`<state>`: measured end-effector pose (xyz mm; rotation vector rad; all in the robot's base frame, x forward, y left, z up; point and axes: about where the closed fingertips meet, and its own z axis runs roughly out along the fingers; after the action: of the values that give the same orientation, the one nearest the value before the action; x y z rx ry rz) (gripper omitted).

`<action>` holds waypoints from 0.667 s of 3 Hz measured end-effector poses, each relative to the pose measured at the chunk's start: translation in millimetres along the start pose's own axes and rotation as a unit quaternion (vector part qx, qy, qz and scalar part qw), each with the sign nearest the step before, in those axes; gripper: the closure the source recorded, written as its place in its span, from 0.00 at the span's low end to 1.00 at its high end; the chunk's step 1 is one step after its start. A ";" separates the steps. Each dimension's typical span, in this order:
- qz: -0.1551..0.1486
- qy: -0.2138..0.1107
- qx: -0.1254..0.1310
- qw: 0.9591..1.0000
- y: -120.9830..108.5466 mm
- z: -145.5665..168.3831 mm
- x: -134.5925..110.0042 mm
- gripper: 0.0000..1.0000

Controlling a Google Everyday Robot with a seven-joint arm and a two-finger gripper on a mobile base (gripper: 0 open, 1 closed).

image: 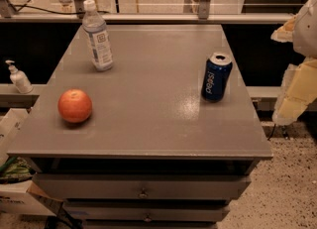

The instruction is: Move pepsi can near blue plastic bottle

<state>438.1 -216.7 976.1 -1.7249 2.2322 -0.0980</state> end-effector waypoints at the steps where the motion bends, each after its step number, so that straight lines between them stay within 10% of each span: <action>1: 0.001 -0.006 0.005 1.000 -1.2 1.9 0.1 0.00; 2: 0.018 -0.021 0.012 1.000 -9.5 18.3 6.2 0.00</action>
Offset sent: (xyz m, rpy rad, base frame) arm 0.0341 -0.0142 -0.0393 0.0975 -0.0597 -0.0680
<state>450.9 -222.6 959.8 -1.6579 2.2207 -0.0799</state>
